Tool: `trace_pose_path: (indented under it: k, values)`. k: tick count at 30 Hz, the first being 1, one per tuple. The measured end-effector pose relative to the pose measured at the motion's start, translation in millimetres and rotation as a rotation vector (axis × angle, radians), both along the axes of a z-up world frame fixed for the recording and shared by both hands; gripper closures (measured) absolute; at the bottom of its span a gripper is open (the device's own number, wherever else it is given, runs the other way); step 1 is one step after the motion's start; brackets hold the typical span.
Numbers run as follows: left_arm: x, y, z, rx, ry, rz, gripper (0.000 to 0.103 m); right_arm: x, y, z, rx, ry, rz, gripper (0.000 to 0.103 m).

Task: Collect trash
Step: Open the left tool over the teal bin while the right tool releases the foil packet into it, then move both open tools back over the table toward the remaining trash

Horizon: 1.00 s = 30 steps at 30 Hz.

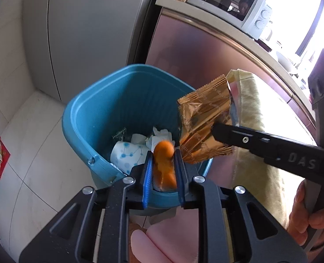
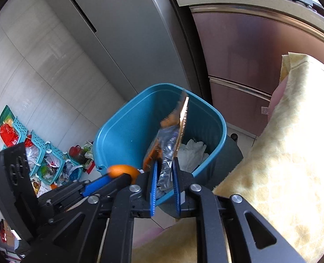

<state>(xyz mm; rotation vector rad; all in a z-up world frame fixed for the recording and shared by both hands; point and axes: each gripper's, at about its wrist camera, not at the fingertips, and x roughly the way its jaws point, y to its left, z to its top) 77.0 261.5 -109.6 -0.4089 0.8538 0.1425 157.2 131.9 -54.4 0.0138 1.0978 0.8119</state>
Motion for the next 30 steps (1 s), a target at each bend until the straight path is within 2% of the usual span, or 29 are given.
trace_pose_path:
  k: [6,12,17,25,30]
  values:
    - [-3,1,-1,-0.018,-0.019,0.000,0.085,0,0,0,-0.007,-0.007,-0.002,0.085]
    - [-18,4,10,-0.017,-0.060,0.010,0.085,-1,-9,3,-0.003,-0.013,-0.006,0.080]
    - [-32,1,25,-0.009,-0.097,0.002,0.085,-3,-18,9,0.021,-0.027,-0.015,0.080]
    - [-64,-18,56,0.050,-0.173,-0.068,0.075,-24,-59,43,0.104,-0.086,-0.018,0.075]
    - [-82,-48,75,0.066,-0.234,-0.171,0.069,-47,-98,67,0.153,-0.151,-0.025,0.070]
